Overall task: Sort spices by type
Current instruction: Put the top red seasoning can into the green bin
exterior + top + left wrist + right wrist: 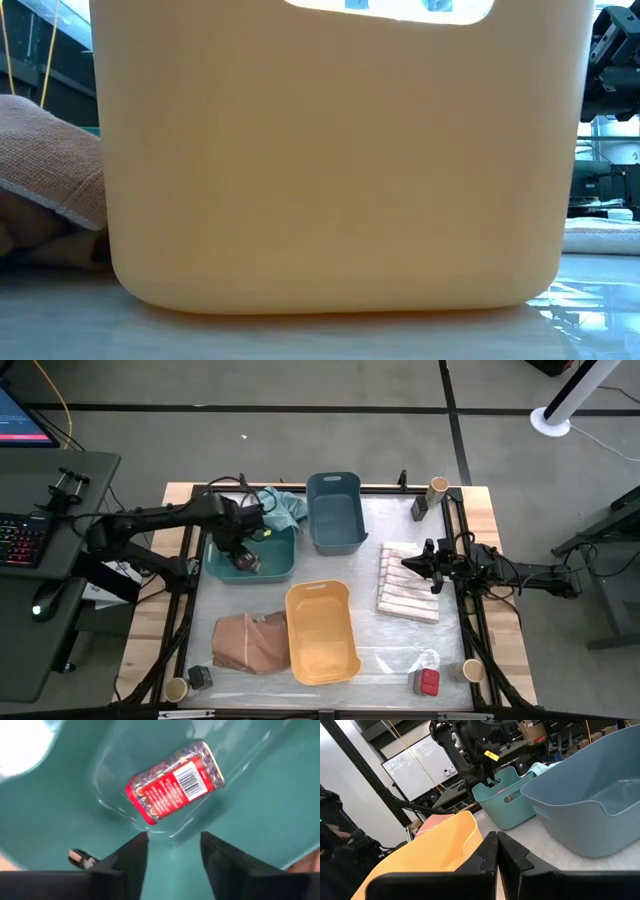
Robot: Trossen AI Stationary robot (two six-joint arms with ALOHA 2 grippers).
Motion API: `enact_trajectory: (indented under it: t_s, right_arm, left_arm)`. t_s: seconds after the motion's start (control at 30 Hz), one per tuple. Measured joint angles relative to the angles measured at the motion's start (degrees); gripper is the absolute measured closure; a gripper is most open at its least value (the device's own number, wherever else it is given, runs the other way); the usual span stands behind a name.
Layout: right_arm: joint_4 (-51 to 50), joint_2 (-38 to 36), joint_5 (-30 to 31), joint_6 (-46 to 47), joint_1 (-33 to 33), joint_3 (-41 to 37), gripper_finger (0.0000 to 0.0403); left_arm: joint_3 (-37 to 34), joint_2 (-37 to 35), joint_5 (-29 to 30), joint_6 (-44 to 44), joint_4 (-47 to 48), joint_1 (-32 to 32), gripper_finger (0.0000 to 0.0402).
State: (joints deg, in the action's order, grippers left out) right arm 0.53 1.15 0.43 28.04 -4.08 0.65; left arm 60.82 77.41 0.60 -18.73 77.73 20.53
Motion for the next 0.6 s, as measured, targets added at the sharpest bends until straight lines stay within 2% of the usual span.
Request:
enact_trajectory:
  t_s: [0.13, 0.27, 0.4, 0.6]
  right_arm:
    - [0.01, 0.00, 0.00, -0.01, 0.01, -0.01, 0.0402]
    - [0.01, 0.00, 0.00, -0.01, 0.01, 0.01, 0.0402]
    - [0.00, 0.00, 0.00, 0.00, 0.01, -0.01, 0.0402]
    - [0.00, 0.00, 0.00, 0.01, -0.01, 0.01, 0.0402]
  left_arm:
    - [0.00, 5.43, 2.01, 8.38, -0.07, 0.18, 0.0168]
    - [0.00, 10.47, 5.06, 14.99, 0.07, 0.18, 0.0137]
    - [0.00, 13.82, 7.16, 17.85, 0.09, 0.18, 0.0131]
    - [0.00, 15.71, 7.23, 22.07, -1.47, 0.07, 0.0132]
